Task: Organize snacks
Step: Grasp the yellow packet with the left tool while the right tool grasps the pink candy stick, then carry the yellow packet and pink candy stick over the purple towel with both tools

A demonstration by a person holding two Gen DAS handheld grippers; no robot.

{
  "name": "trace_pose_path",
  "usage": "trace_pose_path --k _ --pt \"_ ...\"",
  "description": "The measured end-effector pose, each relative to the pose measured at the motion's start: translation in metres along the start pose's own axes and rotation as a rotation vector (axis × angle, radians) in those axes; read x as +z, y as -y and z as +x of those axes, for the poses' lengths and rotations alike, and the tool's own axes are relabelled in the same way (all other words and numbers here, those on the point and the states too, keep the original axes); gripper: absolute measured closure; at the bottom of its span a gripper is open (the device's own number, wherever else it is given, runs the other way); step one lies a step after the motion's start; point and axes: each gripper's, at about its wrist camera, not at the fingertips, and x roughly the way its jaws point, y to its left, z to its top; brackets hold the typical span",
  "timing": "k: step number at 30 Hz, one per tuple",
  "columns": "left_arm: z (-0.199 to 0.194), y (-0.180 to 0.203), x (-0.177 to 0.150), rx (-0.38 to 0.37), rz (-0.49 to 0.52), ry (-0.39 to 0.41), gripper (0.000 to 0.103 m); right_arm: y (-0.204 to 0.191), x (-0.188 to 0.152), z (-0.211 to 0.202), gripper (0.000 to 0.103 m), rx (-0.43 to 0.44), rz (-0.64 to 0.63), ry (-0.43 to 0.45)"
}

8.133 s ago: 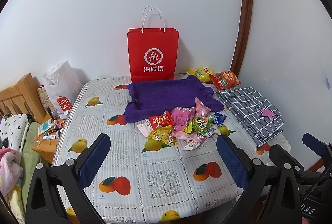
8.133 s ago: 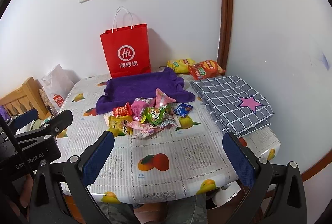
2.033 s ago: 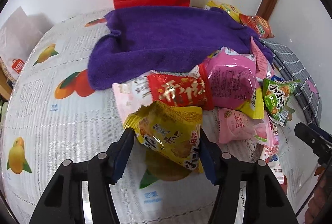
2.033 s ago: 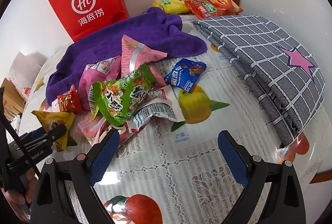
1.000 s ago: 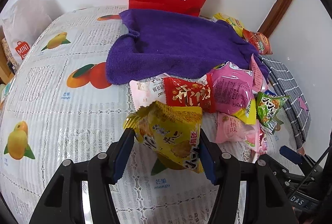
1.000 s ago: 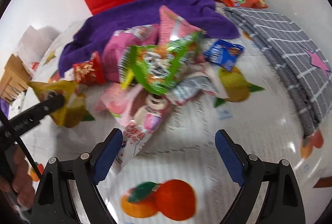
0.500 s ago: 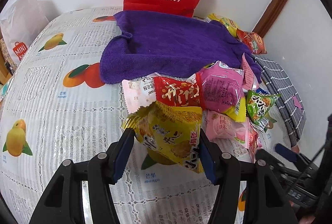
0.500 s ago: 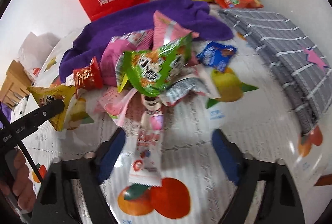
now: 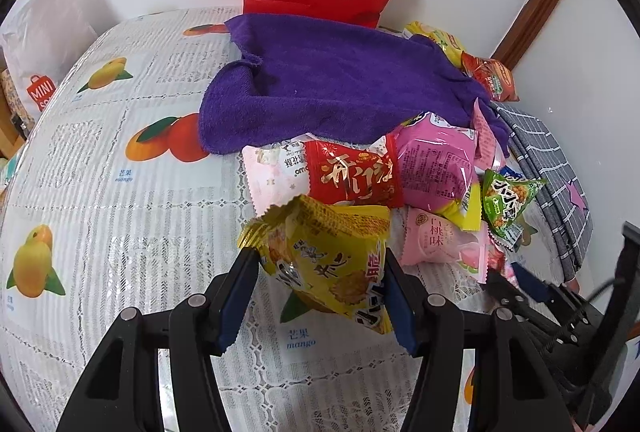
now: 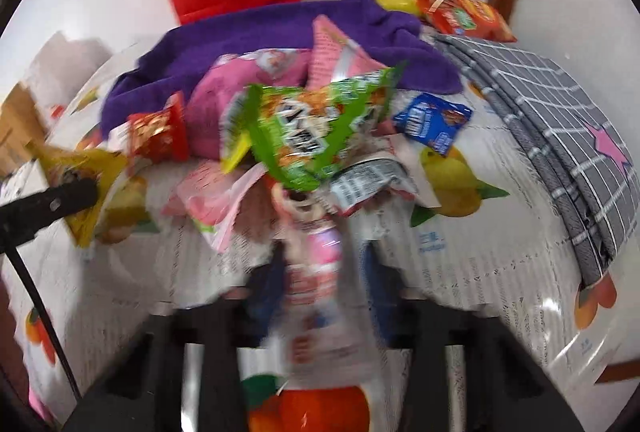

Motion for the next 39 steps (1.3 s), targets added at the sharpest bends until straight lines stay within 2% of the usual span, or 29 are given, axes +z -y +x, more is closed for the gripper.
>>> trace_pose_path --k 3,7,12,20,32,39 --pt "-0.008 0.001 0.001 -0.009 -0.004 0.012 0.045 0.004 -0.002 -0.009 0.08 0.039 0.023 0.001" --pt "-0.021 0.007 0.004 0.0 0.011 0.034 0.045 0.006 -0.005 -0.023 0.081 0.027 0.006 0.015" --pt "-0.037 0.014 0.007 0.003 0.021 0.061 0.045 0.007 -0.006 -0.053 0.081 0.051 -0.012 0.052" --pt "-0.056 0.02 0.015 -0.01 0.021 0.093 0.045 0.008 0.005 -0.087 0.081 0.059 -0.025 0.122" --pt "-0.069 0.017 0.032 -0.012 0.011 0.127 0.045 0.007 0.027 -0.104 0.081 0.121 0.004 0.171" --pt "-0.073 0.016 0.05 -0.002 0.015 0.147 0.045 0.014 0.053 -0.108 0.081 0.097 0.017 0.206"
